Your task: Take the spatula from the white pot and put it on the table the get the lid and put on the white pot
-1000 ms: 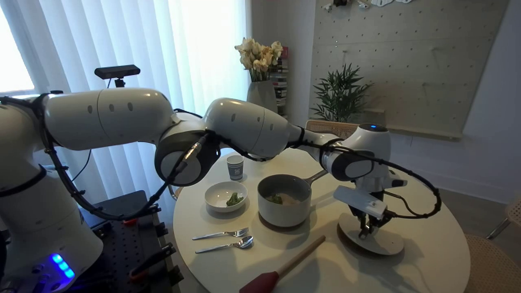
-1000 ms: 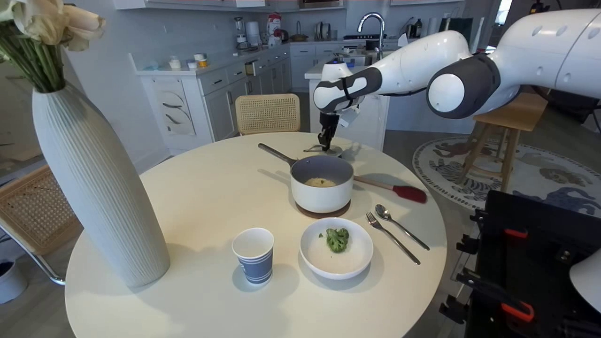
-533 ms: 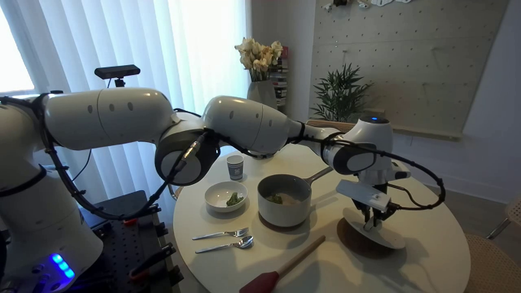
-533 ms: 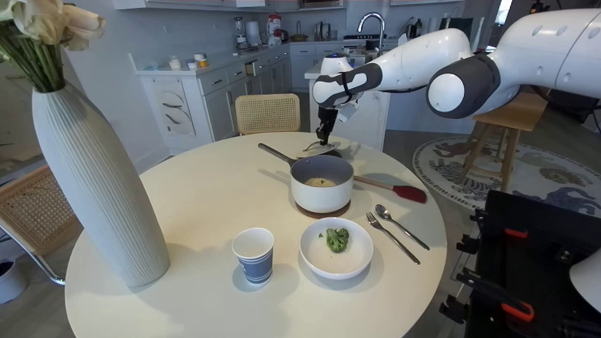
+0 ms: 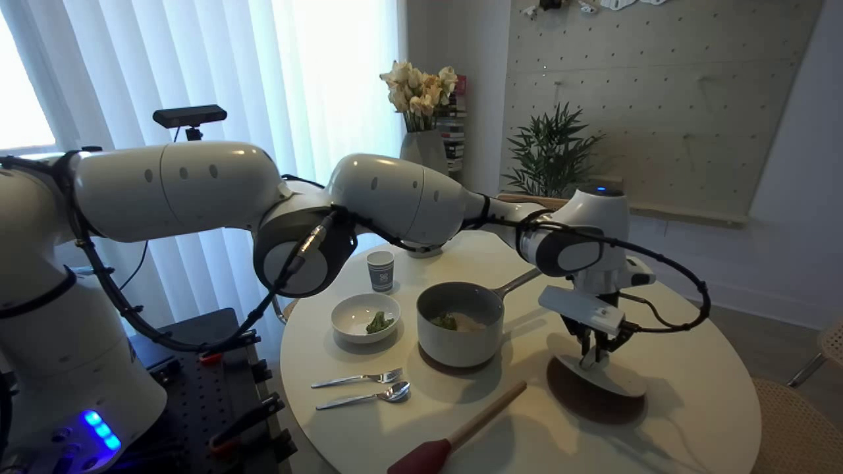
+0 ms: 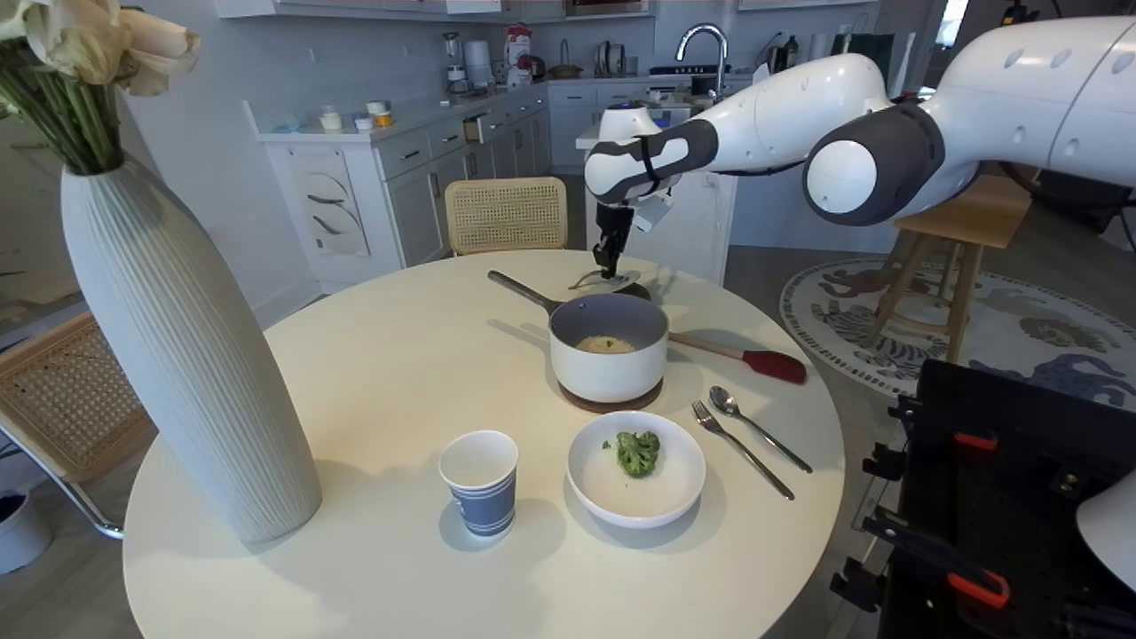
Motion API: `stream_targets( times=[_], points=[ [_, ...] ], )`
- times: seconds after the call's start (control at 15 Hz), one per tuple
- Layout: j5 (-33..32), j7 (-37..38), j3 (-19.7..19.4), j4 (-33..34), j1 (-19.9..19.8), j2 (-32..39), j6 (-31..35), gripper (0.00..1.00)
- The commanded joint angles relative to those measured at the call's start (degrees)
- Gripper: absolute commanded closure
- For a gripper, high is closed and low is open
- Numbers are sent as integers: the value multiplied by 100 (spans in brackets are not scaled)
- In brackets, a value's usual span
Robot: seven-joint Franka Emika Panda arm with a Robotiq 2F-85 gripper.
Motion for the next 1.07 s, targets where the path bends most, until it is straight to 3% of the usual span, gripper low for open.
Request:
stream_targets(
  times=[0.0,0.47,0.53,0.6,0.67,0.73,0.8,0.87,1.0],
  points=[
    [13,-38,-148,308,79,0,-544,94],
    [-40,42,-288,514,87,0,-1022,94],
    [-102,49,-263,33,74,-267,-877,94],
    [-116,41,-277,39,78,-267,-902,94],
    [-80,3,-326,514,99,-18,-1166,94],
    [-141,12,-301,38,95,-273,-1001,94],
    [-109,-12,-352,514,123,-25,-1274,94],
    [-162,-28,-318,37,116,-285,-1159,94],
    [-172,-100,-326,14,135,-308,-1330,94]
  ],
)
